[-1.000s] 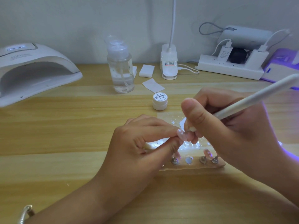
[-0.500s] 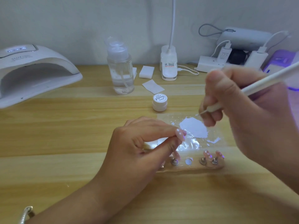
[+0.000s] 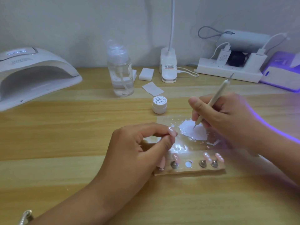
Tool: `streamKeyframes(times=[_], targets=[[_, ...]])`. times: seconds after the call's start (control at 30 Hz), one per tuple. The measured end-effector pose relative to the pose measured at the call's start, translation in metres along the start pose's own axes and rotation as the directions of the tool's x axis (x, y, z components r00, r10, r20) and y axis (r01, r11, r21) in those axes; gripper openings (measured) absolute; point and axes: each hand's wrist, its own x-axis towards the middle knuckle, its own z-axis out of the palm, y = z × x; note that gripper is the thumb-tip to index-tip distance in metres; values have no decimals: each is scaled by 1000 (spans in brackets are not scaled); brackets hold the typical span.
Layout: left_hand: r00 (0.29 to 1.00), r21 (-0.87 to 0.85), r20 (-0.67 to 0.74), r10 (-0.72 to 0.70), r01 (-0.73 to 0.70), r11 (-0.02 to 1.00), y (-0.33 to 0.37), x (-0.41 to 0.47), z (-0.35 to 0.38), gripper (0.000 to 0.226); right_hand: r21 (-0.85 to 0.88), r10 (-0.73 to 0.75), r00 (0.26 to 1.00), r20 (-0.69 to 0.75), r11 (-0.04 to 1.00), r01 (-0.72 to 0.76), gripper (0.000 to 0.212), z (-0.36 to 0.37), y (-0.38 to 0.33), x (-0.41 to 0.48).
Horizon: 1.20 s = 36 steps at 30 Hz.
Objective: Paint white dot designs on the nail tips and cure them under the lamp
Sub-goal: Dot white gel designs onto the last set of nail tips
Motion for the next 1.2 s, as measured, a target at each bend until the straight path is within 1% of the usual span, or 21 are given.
streamKeyframes(times=[0.07, 0.13, 0.23, 0.33, 0.4, 0.47, 0.57, 0.7, 0.8, 0.87, 0.97, 1.03, 1.13, 1.2], targets=[[1000, 1, 3, -6, 6, 1000, -4, 1, -1, 11, -6, -4, 1000, 12, 1000, 4, 51, 1, 0, -1], [999, -39, 11, -41, 42, 998, -9, 2, -2, 1, -3, -1, 1000, 24, 1000, 1, 49, 1, 1, 0], [998, -79, 18, -62, 64, 995, -12, 4, -3, 9, -23, -3, 1000, 11, 1000, 4, 49, 1, 1, 0], [999, -35, 13, -33, 33, 999, -11, 5, -3, 3, -17, 0, 1000, -2, 1000, 0, 49, 1, 1, 0], [1000, 6, -10, -5, 5, 1000, -13, 5, -5, 10, -3, -6, 1000, 6, 1000, 6, 48, 1, 1, -1], [1000, 22, -11, 7, -7, 1000, -13, 6, -6, 12, -9, -14, 1000, 8, 1000, 14, 49, 1, 1, -1], [1000, 21, 5, -1, 0, 1000, -12, 6, -5, 11, 15, -9, 1000, -10, 1000, 9, 49, 2, 1, -1], [1000, 24, 12, -16, 16, 1000, -12, 5, -5, 9, -6, -47, 999, -5, 999, 47, 47, 3, 3, -2], [1000, 15, 9, -16, 15, 1000, -10, 5, -5, 11, -11, -56, 998, -39, 998, 55, 46, 3, 5, -2], [1000, 3, 8, -25, 25, 1000, -8, 4, -4, 11, 41, -83, 992, -94, 995, 87, 43, 1, 3, -2], [1000, 39, 4, -4, 4, 999, -6, 2, -4, 7, 160, -206, 956, -207, 957, 241, 32, -2, -11, -5], [1000, 45, 4, 18, -18, 999, -3, 2, -3, 6, 231, -267, 930, -253, 917, 326, 27, -2, -21, -11], [1000, -6, 4, 30, -30, 1000, 0, 2, -2, 11, 366, -268, 932, -243, 865, 344, 32, 3, -31, -21], [999, -7, 11, 53, -53, 999, 1, 1, -1, 9, 438, -255, 943, -216, 837, 327, 35, 6, -36, -25]])
